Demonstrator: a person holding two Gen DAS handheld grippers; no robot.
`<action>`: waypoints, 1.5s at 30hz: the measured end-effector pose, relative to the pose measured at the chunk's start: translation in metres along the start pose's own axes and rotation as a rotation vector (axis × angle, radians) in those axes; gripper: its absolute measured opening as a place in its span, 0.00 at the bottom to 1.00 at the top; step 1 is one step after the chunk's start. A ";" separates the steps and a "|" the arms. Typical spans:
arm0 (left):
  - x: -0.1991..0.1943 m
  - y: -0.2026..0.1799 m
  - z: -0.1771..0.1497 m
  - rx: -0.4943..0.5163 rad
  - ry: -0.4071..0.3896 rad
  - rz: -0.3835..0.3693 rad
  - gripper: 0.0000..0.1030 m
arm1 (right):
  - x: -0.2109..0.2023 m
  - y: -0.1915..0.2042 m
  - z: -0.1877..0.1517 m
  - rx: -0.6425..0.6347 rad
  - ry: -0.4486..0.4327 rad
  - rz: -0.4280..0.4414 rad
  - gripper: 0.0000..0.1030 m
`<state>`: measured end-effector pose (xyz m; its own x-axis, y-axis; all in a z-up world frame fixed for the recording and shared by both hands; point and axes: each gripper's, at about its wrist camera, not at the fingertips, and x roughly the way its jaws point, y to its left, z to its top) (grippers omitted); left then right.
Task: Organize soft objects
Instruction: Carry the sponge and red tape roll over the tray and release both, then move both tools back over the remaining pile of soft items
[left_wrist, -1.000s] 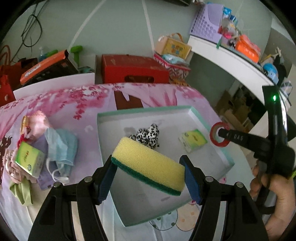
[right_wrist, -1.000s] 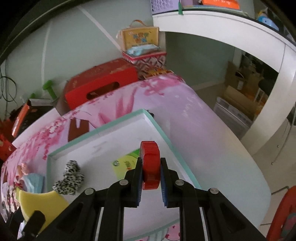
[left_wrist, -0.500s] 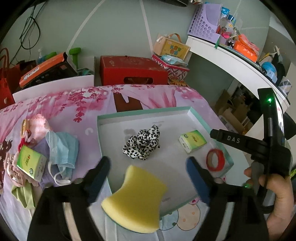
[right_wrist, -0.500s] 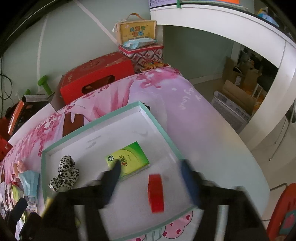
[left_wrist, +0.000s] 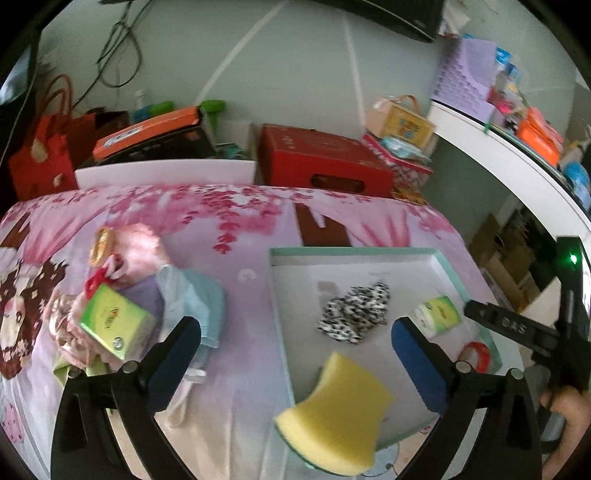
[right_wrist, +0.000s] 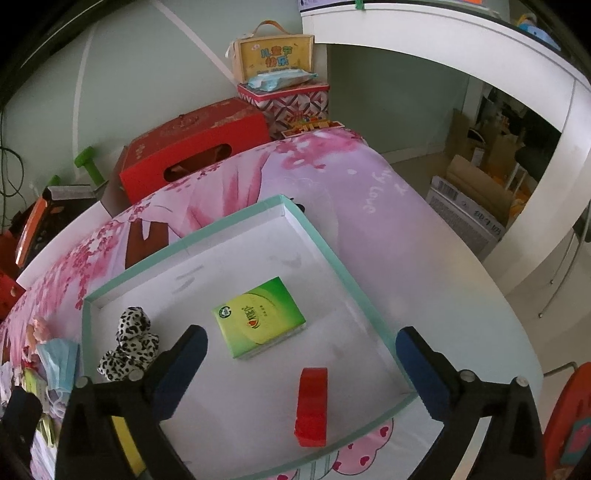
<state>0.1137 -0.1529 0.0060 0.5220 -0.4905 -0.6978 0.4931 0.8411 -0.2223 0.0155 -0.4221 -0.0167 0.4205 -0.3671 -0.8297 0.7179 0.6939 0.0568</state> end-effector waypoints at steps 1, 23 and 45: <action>0.001 0.003 0.000 -0.007 0.001 0.010 1.00 | 0.000 0.001 0.000 -0.002 0.001 0.000 1.00; -0.025 0.091 0.021 -0.201 -0.013 0.275 1.00 | -0.026 0.087 -0.006 -0.086 -0.080 0.275 1.00; -0.063 0.206 0.025 -0.442 0.020 0.545 1.00 | -0.051 0.276 -0.067 -0.491 -0.091 0.601 1.00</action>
<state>0.2001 0.0460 0.0216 0.5995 0.0284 -0.7999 -0.1669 0.9818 -0.0903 0.1551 -0.1701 0.0039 0.7187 0.1242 -0.6842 0.0337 0.9765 0.2127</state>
